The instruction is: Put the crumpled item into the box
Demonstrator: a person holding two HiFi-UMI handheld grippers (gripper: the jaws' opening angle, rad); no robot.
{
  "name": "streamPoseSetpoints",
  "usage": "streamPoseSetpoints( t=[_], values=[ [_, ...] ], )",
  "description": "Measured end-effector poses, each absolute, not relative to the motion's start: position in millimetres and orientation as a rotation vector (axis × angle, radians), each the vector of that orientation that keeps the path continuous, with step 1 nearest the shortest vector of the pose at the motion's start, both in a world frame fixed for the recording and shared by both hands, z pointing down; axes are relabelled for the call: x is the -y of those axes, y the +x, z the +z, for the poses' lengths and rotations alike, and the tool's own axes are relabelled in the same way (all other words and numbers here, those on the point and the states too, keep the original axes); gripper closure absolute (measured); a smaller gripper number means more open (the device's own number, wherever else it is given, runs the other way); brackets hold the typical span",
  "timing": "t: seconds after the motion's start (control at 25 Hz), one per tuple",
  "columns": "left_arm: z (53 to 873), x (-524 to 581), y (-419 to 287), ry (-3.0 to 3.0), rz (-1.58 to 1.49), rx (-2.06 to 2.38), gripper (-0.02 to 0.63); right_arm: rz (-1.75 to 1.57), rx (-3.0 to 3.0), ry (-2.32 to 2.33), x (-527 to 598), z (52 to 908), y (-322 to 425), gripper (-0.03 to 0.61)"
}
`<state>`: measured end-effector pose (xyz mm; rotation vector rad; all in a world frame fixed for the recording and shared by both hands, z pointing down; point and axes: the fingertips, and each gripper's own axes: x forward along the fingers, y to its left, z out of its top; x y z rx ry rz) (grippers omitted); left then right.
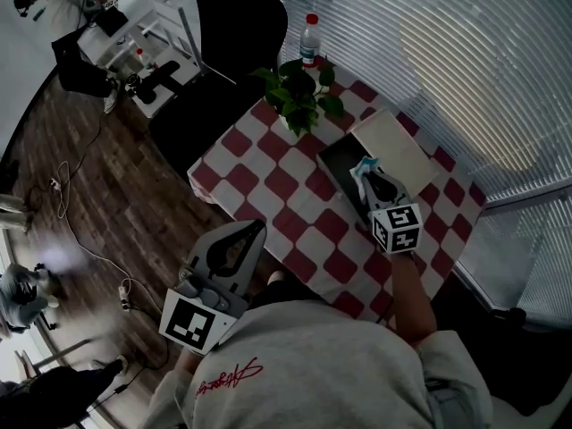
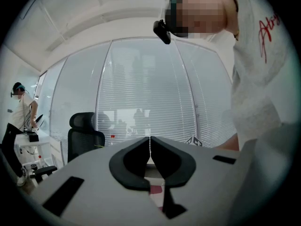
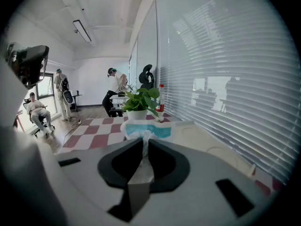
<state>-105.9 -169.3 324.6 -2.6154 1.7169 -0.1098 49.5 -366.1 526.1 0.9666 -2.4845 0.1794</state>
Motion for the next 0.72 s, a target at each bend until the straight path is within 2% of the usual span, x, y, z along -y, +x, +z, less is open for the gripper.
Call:
streamPoseSetpoints(
  t=[0.72],
  values=[
    [327.6,169.0,-109.6,-2.606,-0.124,-1.752,0.594,0.258,2.397,0.906,380.2,554.9,45.1,0.531]
  ],
)
